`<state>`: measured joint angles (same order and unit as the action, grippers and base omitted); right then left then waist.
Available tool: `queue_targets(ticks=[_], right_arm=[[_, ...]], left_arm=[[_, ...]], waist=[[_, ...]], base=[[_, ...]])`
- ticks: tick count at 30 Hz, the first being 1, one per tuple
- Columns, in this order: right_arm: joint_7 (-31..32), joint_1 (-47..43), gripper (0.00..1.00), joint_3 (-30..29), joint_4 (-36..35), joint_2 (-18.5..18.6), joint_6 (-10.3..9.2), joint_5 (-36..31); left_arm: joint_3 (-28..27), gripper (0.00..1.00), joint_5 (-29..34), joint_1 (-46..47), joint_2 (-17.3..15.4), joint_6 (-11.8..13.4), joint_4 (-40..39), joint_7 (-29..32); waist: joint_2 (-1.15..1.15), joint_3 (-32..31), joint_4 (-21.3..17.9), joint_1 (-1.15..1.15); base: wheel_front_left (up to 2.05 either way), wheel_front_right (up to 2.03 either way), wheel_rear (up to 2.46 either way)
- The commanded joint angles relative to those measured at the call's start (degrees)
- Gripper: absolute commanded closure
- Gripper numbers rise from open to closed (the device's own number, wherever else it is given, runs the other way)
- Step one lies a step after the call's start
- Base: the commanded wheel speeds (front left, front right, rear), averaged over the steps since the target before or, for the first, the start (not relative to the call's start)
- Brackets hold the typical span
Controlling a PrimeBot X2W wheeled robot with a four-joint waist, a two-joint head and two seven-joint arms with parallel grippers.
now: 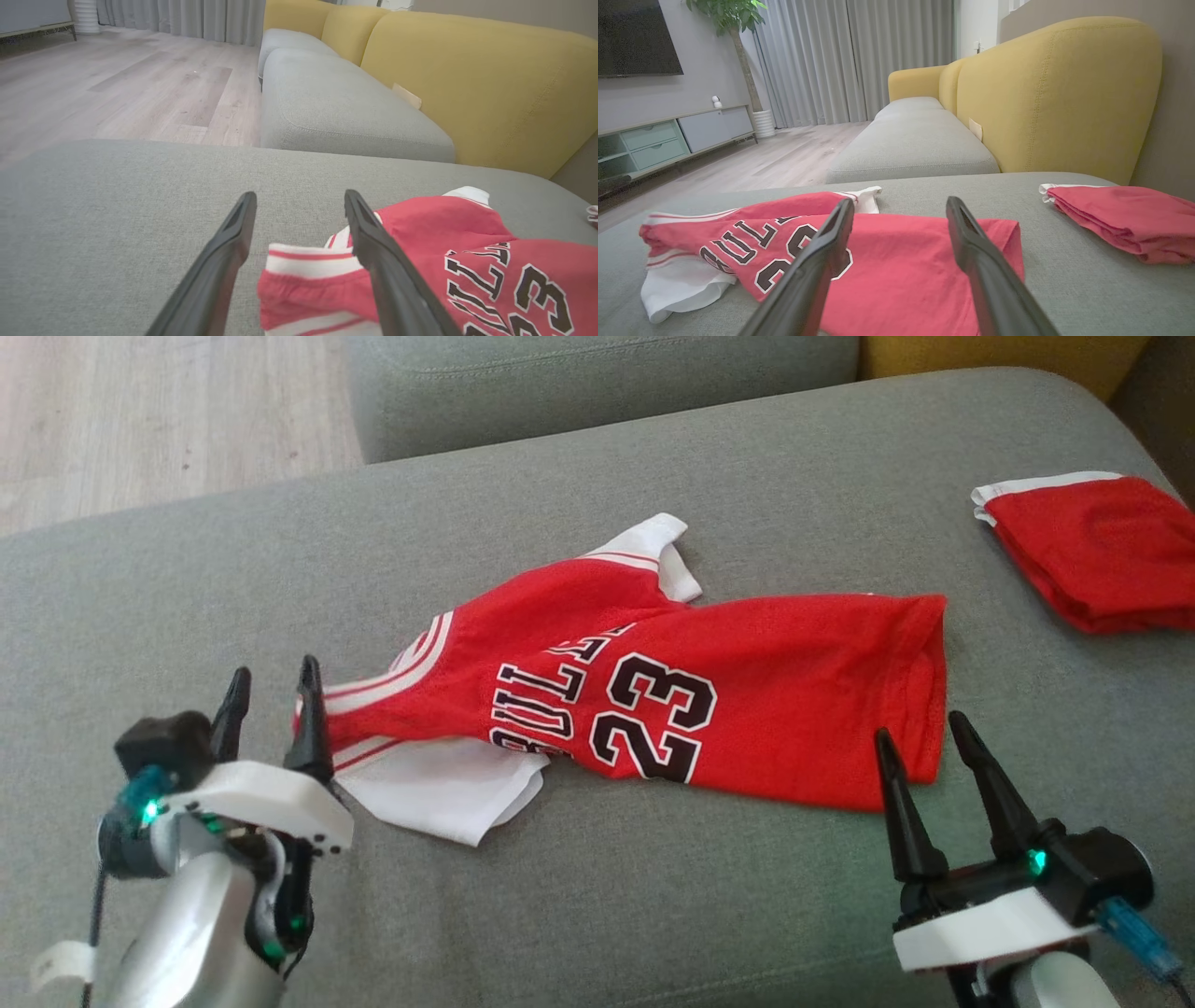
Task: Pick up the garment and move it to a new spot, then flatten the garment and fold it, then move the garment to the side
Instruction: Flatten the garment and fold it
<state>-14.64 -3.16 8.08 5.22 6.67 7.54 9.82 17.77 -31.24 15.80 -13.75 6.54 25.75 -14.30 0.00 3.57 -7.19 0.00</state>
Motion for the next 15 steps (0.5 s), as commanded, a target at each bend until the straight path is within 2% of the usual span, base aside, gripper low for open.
queue_targets(ticks=[1,5,7,10,15], right_arm=[[-0.36,1.0,0.0,1.47,-1.56,1.2,-0.05,-0.43],[-0.36,1.01,0.0,1.5,-1.71,1.29,-0.05,-0.37],[-0.36,1.08,0.0,1.54,-1.71,1.31,-0.05,-0.37],[-0.36,1.67,0.0,2.09,-1.84,1.34,-0.05,-0.32],[-0.36,3.71,0.0,2.67,-2.33,1.3,-0.05,-0.08]], left_arm=[[-2.31,0.0,2.92,1.62,-0.74,1.06,-2.42,-0.69],[0.13,0.0,9.32,1.36,-0.06,1.74,-4.7,-0.69],[0.95,0.0,10.28,1.81,0.37,1.49,-4.97,-0.69],[4.33,0.0,13.29,5.12,0.92,0.24,-3.02,-0.29],[9.61,0.0,17.09,15.51,2.79,-2.74,3.91,4.52]], waist=[[0.0,0.02,0.01,0.0],[0.0,0.72,-0.09,0.0],[0.0,1.03,-0.23,0.0],[0.0,2.29,-0.95,0.0],[0.0,6.49,-3.04,0.0]], base=[[0.0,0.0,0.0],[0.0,0.0,0.0],[0.0,0.0,0.0],[0.0,0.0,0.0],[0.0,0.0,0.0]])
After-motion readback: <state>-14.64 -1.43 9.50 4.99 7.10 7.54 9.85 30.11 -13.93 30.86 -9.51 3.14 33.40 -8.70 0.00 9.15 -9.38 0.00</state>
